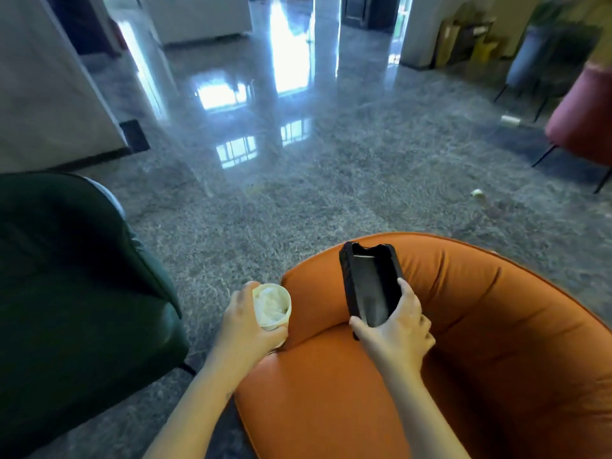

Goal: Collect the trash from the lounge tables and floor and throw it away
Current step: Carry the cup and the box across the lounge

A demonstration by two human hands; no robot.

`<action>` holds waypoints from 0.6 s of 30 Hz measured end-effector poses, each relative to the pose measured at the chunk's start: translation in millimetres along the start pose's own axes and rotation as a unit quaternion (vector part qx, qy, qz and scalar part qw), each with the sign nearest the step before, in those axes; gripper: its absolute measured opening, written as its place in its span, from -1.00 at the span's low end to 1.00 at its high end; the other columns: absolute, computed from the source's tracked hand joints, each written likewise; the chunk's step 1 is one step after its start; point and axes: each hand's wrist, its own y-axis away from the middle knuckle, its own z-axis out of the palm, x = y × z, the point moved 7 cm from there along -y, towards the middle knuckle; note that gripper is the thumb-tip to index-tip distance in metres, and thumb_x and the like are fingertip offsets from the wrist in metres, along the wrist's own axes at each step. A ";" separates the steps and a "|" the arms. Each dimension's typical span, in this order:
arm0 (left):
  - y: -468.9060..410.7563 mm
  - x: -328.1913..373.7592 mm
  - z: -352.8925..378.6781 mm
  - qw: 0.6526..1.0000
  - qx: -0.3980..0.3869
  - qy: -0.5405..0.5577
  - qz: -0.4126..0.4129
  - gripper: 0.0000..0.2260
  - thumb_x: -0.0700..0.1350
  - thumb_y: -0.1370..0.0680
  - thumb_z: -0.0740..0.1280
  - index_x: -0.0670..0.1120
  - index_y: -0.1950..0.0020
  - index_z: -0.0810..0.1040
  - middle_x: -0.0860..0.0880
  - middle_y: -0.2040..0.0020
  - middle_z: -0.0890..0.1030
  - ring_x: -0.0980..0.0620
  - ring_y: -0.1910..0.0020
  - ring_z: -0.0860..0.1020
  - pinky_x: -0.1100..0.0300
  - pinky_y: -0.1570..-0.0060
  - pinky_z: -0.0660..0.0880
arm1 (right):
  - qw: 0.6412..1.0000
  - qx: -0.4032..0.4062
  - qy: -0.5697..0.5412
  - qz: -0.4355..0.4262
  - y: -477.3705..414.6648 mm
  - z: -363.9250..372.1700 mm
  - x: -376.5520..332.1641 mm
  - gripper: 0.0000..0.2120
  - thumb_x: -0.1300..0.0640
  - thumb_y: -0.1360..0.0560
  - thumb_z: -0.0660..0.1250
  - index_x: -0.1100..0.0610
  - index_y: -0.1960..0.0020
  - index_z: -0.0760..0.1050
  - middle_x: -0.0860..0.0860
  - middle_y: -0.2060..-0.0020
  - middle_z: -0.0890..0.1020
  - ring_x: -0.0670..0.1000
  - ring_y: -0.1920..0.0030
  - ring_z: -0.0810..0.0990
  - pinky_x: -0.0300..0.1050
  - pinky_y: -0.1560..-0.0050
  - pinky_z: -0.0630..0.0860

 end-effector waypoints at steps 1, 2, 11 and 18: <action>3.3 0.4 -16.4 1.000 0.011 -0.001 -0.003 -0.33 -0.11 -0.27 0.51 -0.12 -0.32 0.32 -0.13 -0.17 0.41 -0.02 -0.06 0.39 0.27 0.05 0.23 | 1.000 -0.005 -0.010 -0.026 0.2 -1.1 -11.8 -0.07 -0.15 -0.21 0.47 -0.04 -0.44 0.07 0.05 -0.39 0.27 0.23 -0.29 0.30 0.15 -0.21 0.26; 6.7 -0.3 -31.4 1.000 0.020 -0.002 -0.008 -0.33 -0.10 -0.28 0.51 -0.12 -0.32 0.31 -0.13 -0.18 0.41 -0.06 -0.11 0.40 0.25 0.01 0.26 | 0.999 -0.015 -0.004 -0.042 3.4 -4.2 -23.9 -0.07 -0.16 -0.21 0.46 -0.05 -0.44 0.07 0.05 -0.39 0.27 0.22 -0.29 0.29 0.15 -0.21 0.25; 29.3 -33.6 -131.8 0.990 0.107 -0.016 -0.092 -0.39 -0.04 -0.33 0.46 -0.11 -0.28 0.27 -0.13 -0.18 0.36 -0.13 -0.15 0.40 0.11 -0.07 0.34 | 0.988 -0.034 -0.026 -0.147 13.5 -8.7 -93.5 -0.13 -0.16 -0.22 0.42 -0.09 -0.41 0.06 0.03 -0.39 0.25 0.20 -0.31 0.27 0.15 -0.22 0.23; 4.7 -54.3 -156.4 0.988 0.117 -0.009 -0.097 -0.37 -0.02 -0.35 0.45 -0.10 -0.32 0.24 -0.12 -0.21 0.33 -0.13 -0.18 0.38 0.10 -0.11 0.32 | 0.984 -0.027 -0.018 -0.173 12.6 15.0 -122.2 -0.13 -0.19 -0.21 0.43 -0.09 -0.40 0.08 0.03 -0.39 0.24 0.18 -0.31 0.27 0.12 -0.21 0.23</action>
